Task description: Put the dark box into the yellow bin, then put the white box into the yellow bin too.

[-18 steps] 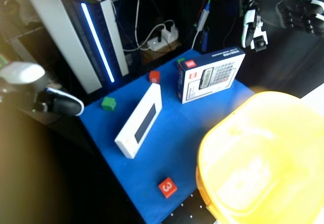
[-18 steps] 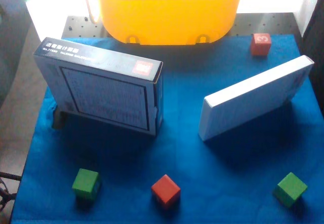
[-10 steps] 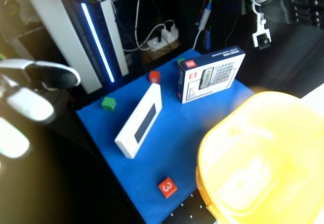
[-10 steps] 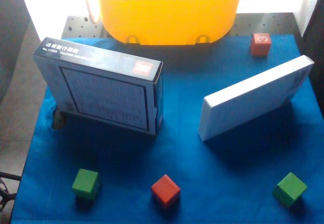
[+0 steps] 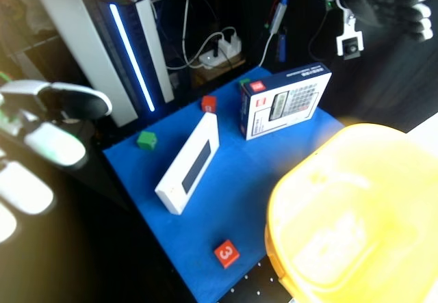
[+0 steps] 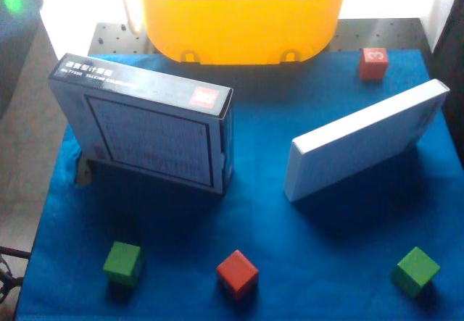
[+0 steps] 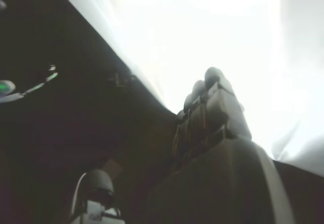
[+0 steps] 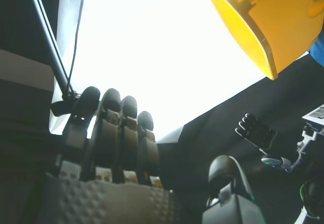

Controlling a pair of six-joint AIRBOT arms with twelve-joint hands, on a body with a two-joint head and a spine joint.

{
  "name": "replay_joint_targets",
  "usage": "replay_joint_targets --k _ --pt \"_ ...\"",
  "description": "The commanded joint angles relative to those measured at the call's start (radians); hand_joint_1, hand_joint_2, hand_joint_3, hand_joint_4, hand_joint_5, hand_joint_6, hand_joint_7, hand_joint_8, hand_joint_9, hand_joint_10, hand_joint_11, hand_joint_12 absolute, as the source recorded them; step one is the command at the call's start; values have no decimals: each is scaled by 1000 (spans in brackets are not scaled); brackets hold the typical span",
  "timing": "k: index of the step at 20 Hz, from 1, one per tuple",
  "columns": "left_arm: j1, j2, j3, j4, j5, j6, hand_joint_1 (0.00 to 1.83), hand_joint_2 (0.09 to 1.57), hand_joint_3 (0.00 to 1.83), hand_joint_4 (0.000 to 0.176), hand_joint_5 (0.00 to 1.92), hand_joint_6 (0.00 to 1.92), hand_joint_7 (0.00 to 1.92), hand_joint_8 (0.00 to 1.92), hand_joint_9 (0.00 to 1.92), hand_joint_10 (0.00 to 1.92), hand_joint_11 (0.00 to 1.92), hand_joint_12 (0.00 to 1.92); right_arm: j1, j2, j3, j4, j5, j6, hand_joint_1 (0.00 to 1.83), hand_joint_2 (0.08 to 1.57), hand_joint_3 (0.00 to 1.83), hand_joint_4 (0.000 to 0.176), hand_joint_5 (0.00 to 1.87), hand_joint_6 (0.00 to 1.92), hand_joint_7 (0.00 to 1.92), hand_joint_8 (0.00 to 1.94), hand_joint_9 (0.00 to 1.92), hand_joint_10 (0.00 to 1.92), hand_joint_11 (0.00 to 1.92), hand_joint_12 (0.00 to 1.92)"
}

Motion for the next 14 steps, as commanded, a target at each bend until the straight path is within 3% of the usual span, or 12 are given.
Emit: replay_joint_targets --k 1,5,6,7,9,10,12,13,14 --pt "-7 12 -3 -28 -84 -8 475 860 0 60 0 0 91 3 89 7 83 74 14 -2 5 9 115 4 0 1069 0 41 248 1 425 10 388 6 0 869" --pt "-8 33 -15 52 -1 -8 588 832 0 97 0 0 33 8 94 12 66 61 14 -6 7 9 111 4 0 1031 0 47 268 1 441 3 394 2 0 852" --pt "-8 38 -19 72 19 -9 512 858 0 84 0 0 50 11 123 19 99 73 14 -8 9 9 108 4 0 1026 0 50 262 2 430 5 378 3 0 803" --pt "-9 44 -24 87 31 -9 498 861 0 82 0 0 65 16 129 19 103 74 14 -9 9 9 107 4 0 1018 0 56 264 3 430 5 378 4 0 793" --pt "-9 50 -30 107 47 -10 492 844 0 95 0 0 56 9 110 8 66 55 14 -10 9 9 106 4 18 1014 0 62 281 4 434 3 375 2 0 816" --pt "-12 51 -31 121 59 -14 503 865 4 99 0 0 10 1 31 1 24 36 14 -12 10 9 106 4 17 1018 0 55 278 1 429 1 379 3 0 840" --pt "-16 51 -30 144 78 -26 585 914 20 86 0 0 0 0 0 0 26 36 14 -16 11 9 106 4 22 1012 0 57 281 1 426 0 390 5 0 863" --pt "-21 49 -29 157 92 -31 567 910 15 89 0 0 0 0 5 2 38 41 15 -19 12 9 106 4 35 1003 0 61 287 3 428 1 391 5 0 865" --pt "-25 46 -27 169 104 -35 493 896 7 114 0 0 25 10 22 8 51 46 16 -20 13 9 106 4 30 1011 0 63 299 3 430 1 399 6 0 891"
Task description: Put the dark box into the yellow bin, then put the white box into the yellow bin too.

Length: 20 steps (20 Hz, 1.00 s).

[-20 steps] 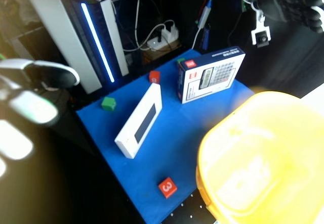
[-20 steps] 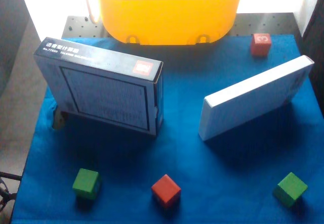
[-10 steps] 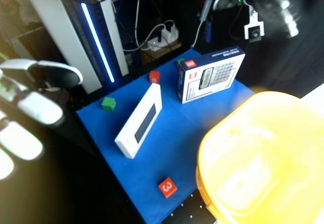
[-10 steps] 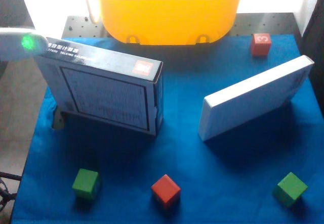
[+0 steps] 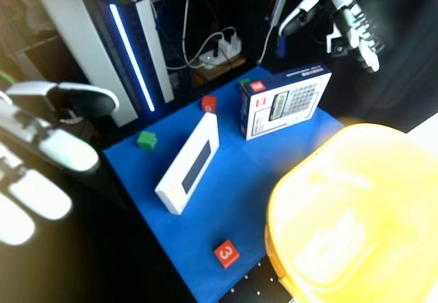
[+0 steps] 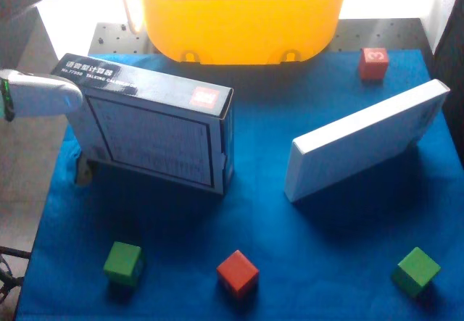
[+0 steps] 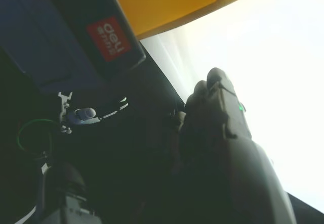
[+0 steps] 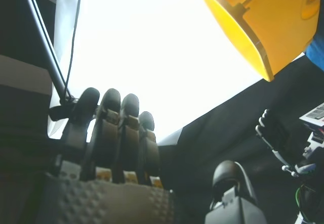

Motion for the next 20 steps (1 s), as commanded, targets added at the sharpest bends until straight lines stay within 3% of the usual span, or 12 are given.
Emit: replay_joint_targets --k 1,2,3,6,9,10,11,13,14,16,19,20 --pt "-19 -4 7 -41 -90 -13 457 918 15 111 0 0 22 7 16 5 52 45 16 2 8 8 119 4 19 1023 4 60 299 2 425 0 399 5 0 894" --pt "-27 -11 13 -29 -80 -23 387 935 19 109 0 0 4 1 8 1 74 53 16 1 8 8 119 4 3 1044 12 55 298 1 418 0 399 5 0 898" --pt "-35 -21 21 -17 -69 -33 356 977 11 81 0 0 0 0 1 0 67 44 16 1 8 8 119 4 0 1054 7 52 299 1 417 0 400 4 0 918" --pt "-66 -59 57 25 -25 -69 420 973 0 130 0 0 68 6 86 9 136 55 16 0 8 9 119 4 12 1043 0 41 314 6 418 1 402 4 0 919" --pt "-102 -104 101 85 27 -118 450 924 0 151 0 0 71 4 125 13 178 64 16 0 8 8 119 4 16 1037 0 37 348 7 438 5 427 10 0 986" --pt "-111 -114 109 103 40 -132 463 885 0 171 0 0 125 5 177 10 206 64 16 0 8 8 119 4 30 1025 0 35 354 8 442 5 435 12 0 992" --pt "-116 -119 114 116 50 -140 436 881 0 154 0 0 133 4 186 8 207 62 16 0 8 8 119 4 20 1022 0 36 342 1 431 0 424 6 0 994" --pt "-118 -123 116 135 64 -148 506 873 0 171 0 0 155 9 194 8 208 62 16 0 8 8 119 4 17 1038 1 22 332 1 429 2 405 1 0 1004" --pt "-118 -124 116 144 71 -152 533 871 0 170 0 0 181 17 225 18 252 83 16 0 8 8 119 4 12 1046 4 39 340 4 436 4 405 1 0 1004" --pt "-118 -129 120 163 83 -165 681 857 2 176 0 0 267 19 305 23 286 102 16 0 8 8 119 4 16 1051 2 43 355 4 451 5 411 3 0 1024" --pt "-123 -150 140 192 101 -194 720 837 1 138 55 11 287 11 419 13 359 262 16 0 8 8 119 4 37 1042 0 38 361 4 470 9 417 5 0 1034" --pt "-126 -158 146 198 106 -196 884 799 4 98 224 22 417 16 564 5 345 671 16 0 8 8 119 4 50 1026 0 24 352 1 474 6 422 5 0 1065"
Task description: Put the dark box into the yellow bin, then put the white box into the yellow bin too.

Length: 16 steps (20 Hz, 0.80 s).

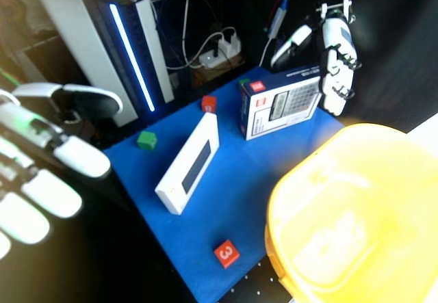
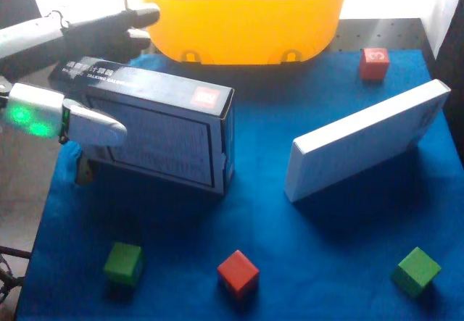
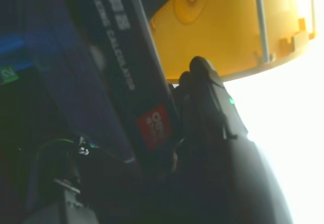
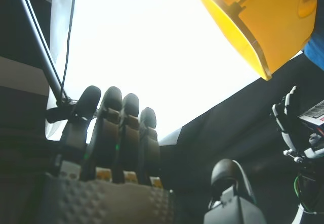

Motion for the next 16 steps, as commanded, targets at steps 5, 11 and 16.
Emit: replay_joint_targets --k 5,11,16 --pt "-39 -47 34 -8 -51 -9 1397 1033 0 0 1267 304 1099 797 1049 1052 863 1050 15 2 8 9 118 4 38 1033 0 21 351 9 468 3 430 5 0 1083" --pt "-41 -56 46 -26 -60 -15 1402 1002 1 0 1183 476 1227 512 1232 797 1028 891 15 0 8 9 118 4 37 1039 5 6 325 0 449 0 424 2 0 1059" --pt "-47 -44 45 -90 -119 -16 1405 1020 0 0 1082 658 1241 441 1202 835 1040 855 15 0 8 9 118 5 0 1069 10 0 332 6 449 2 420 0 0 1066"
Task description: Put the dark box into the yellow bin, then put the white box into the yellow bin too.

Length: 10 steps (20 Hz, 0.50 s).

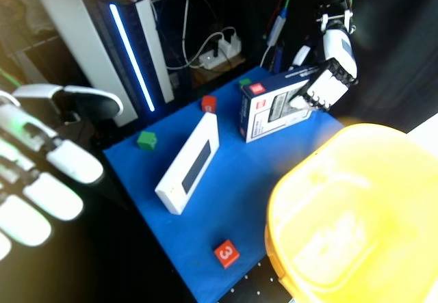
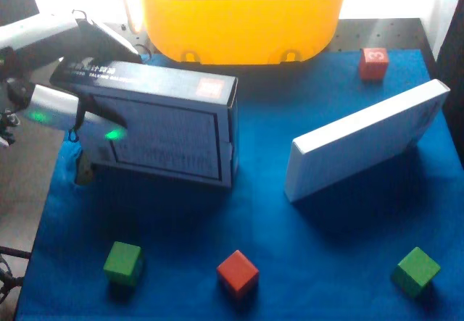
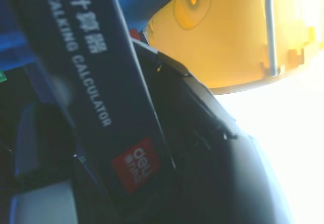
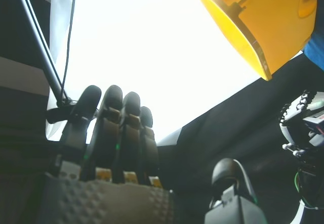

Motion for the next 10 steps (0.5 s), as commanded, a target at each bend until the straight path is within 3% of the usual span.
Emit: replay_joint_targets --k 1,2,4,5,6,7,8,10 --pt "-19 5 5 -63 -125 -8 1402 1029 0 0 1053 731 1219 470 1159 896 1000 871 15 1 7 8 119 6 4 1067 5 0 346 6 453 2 415 0 0 1053" --pt "-30 9 5 -65 -131 -8 1294 1056 6 0 1241 251 1067 1078 1124 867 963 1275 15 1 7 8 119 6 5 1058 1 0 363 5 458 2 423 2 0 1090" --pt "-42 14 5 -84 -156 -8 1297 1035 0 0 1273 198 1159 929 1186 637 946 1143 15 0 7 8 119 6 30 1052 0 0 384 10 472 6 447 11 0 1090" --pt "-52 14 5 -96 -170 -7 1297 1035 0 0 1273 198 1159 929 1186 637 946 1143 15 -2 8 8 119 6 30 1052 0 0 384 10 472 6 447 11 0 1090" --pt "-67 13 6 -103 -181 -5 1292 1029 0 0 1212 376 1203 809 1265 295 995 1048 15 -5 9 8 119 6 4 1071 6 0 404 7 494 8 456 10 0 1126" --pt "-85 10 9 -110 -190 1 1281 1052 0 0 1218 359 1097 991 1225 285 912 1160 15 -6 9 8 119 6 18 1059 0 0 419 10 503 9 461 11 0 1121" --pt "-104 8 13 -116 -197 4 1362 1088 0 0 1092 591 993 1006 1012 999 827 1221 15 -8 11 8 119 6 22 1049 0 0 428 11 510 10 466 11 0 1122" --pt "-136 6 20 -134 -214 14 1396 1036 0 0 1113 691 1165 583 1093 950 962 976 15 -13 13 8 119 6 36 1051 0 0 441 7 526 9 477 11 0 1141"
